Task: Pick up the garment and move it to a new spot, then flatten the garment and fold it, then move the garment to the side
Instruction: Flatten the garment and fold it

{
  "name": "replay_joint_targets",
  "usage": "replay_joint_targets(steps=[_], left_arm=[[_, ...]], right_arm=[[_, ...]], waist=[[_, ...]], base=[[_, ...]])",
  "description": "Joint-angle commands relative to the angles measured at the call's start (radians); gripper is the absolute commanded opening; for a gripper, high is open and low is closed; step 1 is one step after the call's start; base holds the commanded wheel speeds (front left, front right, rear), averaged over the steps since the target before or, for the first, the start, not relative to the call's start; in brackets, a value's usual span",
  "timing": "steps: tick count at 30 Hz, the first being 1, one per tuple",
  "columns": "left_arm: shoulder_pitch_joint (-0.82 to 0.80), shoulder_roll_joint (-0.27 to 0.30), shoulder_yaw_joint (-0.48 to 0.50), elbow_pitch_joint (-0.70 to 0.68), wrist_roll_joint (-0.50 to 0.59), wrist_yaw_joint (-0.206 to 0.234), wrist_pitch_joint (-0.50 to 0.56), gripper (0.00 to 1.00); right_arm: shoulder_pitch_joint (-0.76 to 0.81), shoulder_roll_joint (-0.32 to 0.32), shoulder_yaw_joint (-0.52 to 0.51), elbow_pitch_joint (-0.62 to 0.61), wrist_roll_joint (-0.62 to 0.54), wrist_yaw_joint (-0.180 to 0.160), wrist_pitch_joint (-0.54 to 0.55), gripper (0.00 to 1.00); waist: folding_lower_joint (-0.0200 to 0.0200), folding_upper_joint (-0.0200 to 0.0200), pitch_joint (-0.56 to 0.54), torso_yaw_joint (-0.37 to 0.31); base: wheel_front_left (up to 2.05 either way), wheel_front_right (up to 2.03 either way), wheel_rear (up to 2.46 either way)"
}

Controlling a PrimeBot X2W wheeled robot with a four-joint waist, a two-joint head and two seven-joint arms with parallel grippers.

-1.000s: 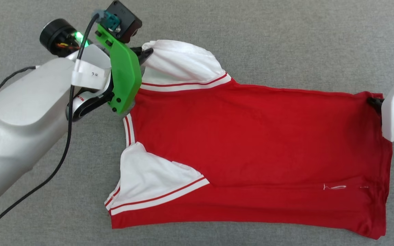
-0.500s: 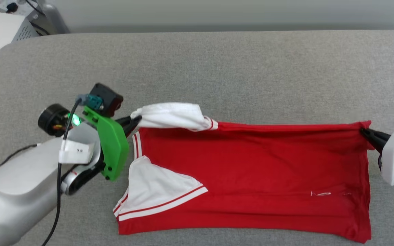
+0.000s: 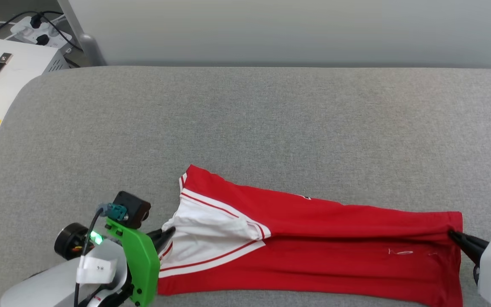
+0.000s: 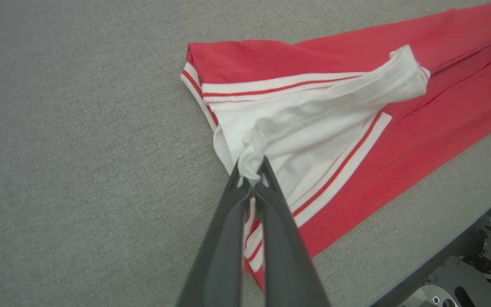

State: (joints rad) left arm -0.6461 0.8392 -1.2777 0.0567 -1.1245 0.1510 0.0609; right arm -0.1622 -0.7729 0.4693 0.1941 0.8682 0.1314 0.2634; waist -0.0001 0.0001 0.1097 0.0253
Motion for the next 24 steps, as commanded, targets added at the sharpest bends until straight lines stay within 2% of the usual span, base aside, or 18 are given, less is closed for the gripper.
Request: replay_joint_targets(steps=[1,6,9,10,11,12,13,17,20,21,24], left_arm=[[0.028,0.001,0.002,0.004,-0.015,0.010,-0.010,0.00],[0.085,-0.003,0.001,0.024,-0.027,0.021,-0.017,0.00],[0.105,-0.016,0.001,0.050,-0.039,0.012,-0.019,0.00],[0.108,-0.023,0.001,0.061,-0.039,0.009,-0.023,0.00],[0.109,-0.030,0.001,0.069,-0.041,0.009,-0.027,0.01],[0.109,-0.036,0.002,0.081,-0.037,0.011,-0.034,0.46],[0.108,-0.040,0.002,0.089,-0.028,0.015,-0.043,1.00],[0.113,-0.053,0.021,0.102,-0.016,0.030,-0.104,1.00],[0.122,-0.050,0.046,0.093,-0.002,0.058,-0.172,1.00],[0.133,-0.043,0.070,0.076,0.014,0.096,-0.237,1.00],[0.143,-0.046,0.102,0.063,0.027,0.135,-0.283,1.00]], right_arm=[[0.039,0.011,-0.019,-0.010,0.007,-0.001,-0.009,0.00],[0.131,0.049,-0.077,-0.032,0.006,-0.001,0.004,0.00],[0.154,0.077,-0.093,-0.030,0.002,-0.001,0.019,0.00],[0.158,0.090,-0.097,-0.027,0.006,-0.001,0.025,0.05],[0.161,0.096,-0.100,-0.025,0.003,-0.001,0.027,0.22],[0.162,0.102,-0.103,-0.023,-0.003,-0.001,0.027,0.91],[0.163,0.107,-0.107,-0.020,-0.006,-0.001,0.026,1.00],[0.164,0.121,-0.139,-0.039,0.005,-0.001,0.020,1.00],[0.169,0.121,-0.180,-0.084,0.049,-0.001,0.022,1.00],[0.176,0.108,-0.232,-0.135,0.099,-0.001,0.038,1.00],[0.182,0.087,-0.285,-0.160,0.130,-0.001,0.063,1.00]], waist=[[0.0001,-0.0001,-0.004,0.004],[0.0001,-0.0001,0.002,-0.003],[0.0001,-0.0001,0.010,-0.007],[0.0001,-0.0001,0.013,-0.008],[0.0001,-0.0001,0.015,-0.007],[0.0001,-0.0001,0.016,-0.007],[0.0001,-0.0001,0.016,-0.007],[0.0001,-0.0001,0.005,-0.008],[0.0001,-0.0001,-0.009,-0.008],[0.0001,-0.0001,-0.018,-0.008],[0.0001,-0.0001,-0.022,-0.004]], base=[[0.00,0.00,0.00],[0.00,0.00,0.00],[0.00,0.00,0.00],[0.00,0.00,0.00],[0.00,0.00,0.00],[0.00,0.00,0.00],[0.00,0.00,0.00],[0.00,0.00,0.00],[0.00,0.00,0.00],[0.00,0.00,0.00],[0.00,0.00,0.00]])
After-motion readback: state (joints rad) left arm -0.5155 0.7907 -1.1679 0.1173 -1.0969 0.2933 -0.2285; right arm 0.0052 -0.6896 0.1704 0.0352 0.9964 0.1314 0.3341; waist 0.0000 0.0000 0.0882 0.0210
